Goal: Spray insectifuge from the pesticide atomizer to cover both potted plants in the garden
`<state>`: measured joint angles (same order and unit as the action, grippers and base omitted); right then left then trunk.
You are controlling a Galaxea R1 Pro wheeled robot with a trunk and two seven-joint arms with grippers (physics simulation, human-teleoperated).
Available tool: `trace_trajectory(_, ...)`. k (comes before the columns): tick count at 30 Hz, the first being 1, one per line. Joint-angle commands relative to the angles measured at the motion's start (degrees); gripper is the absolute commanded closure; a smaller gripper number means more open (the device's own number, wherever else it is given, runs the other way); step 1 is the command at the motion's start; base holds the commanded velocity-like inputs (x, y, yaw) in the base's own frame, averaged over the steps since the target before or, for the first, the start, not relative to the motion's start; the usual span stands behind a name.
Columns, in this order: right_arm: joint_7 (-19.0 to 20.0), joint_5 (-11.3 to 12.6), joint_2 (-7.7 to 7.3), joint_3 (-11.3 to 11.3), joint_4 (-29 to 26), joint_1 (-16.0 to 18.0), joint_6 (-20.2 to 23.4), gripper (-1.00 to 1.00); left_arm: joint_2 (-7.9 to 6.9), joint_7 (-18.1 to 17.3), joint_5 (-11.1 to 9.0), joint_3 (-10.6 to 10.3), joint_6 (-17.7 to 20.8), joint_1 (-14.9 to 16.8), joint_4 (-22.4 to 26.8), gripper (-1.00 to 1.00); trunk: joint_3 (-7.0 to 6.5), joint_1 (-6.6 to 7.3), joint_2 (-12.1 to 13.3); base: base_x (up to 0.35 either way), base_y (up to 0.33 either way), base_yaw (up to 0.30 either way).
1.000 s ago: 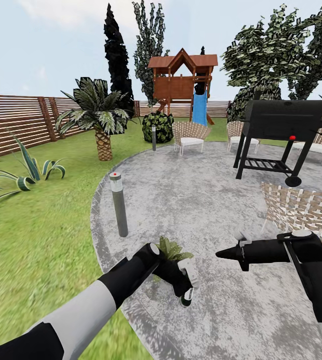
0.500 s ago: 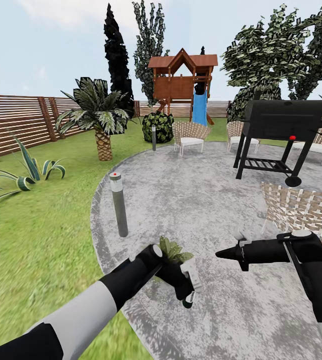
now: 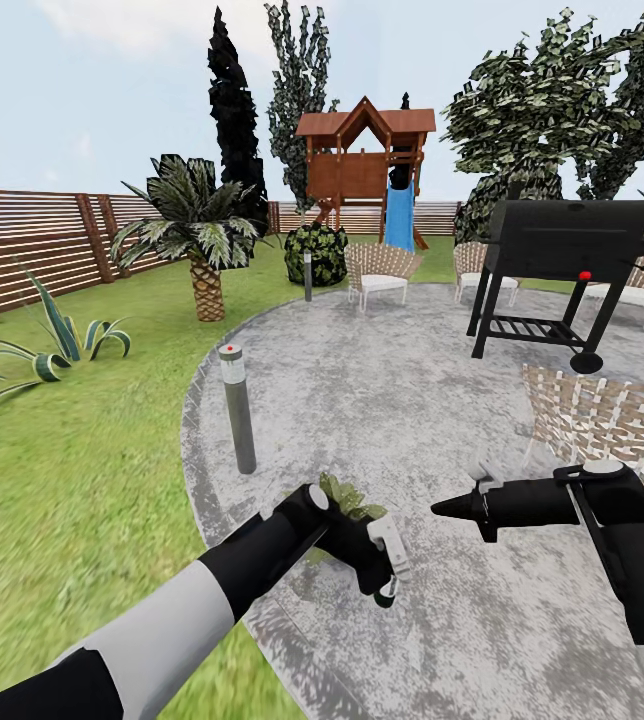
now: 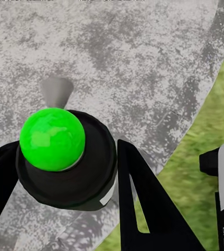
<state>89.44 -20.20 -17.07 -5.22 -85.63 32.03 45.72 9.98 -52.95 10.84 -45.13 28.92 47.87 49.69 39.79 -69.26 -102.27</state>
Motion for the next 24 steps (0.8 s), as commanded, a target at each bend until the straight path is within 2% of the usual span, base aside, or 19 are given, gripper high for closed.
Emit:
trace_trajectory(1, 0.6, -0.5, 0.01, -0.1, -0.1, 0.1, 0.6, 1.00, 0.02, -0.3, 0.3, 0.0, 0.4, 0.0, 0.1, 1.00, 0.06, 0.00, 0.0, 0.000, 0.000, 0.000)
trace_trajectory(7, 0.6, -0.5, 0.01, 0.0, -0.1, 0.1, 0.6, 1.00, 0.02, -0.2, 0.3, 0.2, 0.4, 0.0, 0.5, 1.00, 0.06, 0.00, 0.0, 0.000, 0.000, 0.000)
trace_trajectory(11, 0.6, -0.5, 0.01, 0.0, -0.1, 0.1, 0.6, 1.00, 0.02, -0.2, 0.3, 0.2, 0.4, 0.0, 3.0, 1.00, 0.06, 0.00, 0.0, 0.000, 0.000, 0.000)
trace_trajectory(24, 0.6, -0.5, 0.62, 0.0, -0.1, 0.1, 0.6, 1.00, 0.02, 0.0, 0.3, 0.2, 0.4, 0.0, 3.4, 1.00, 0.06, 0.00, 0.0, 0.000, 0.000, 0.000)
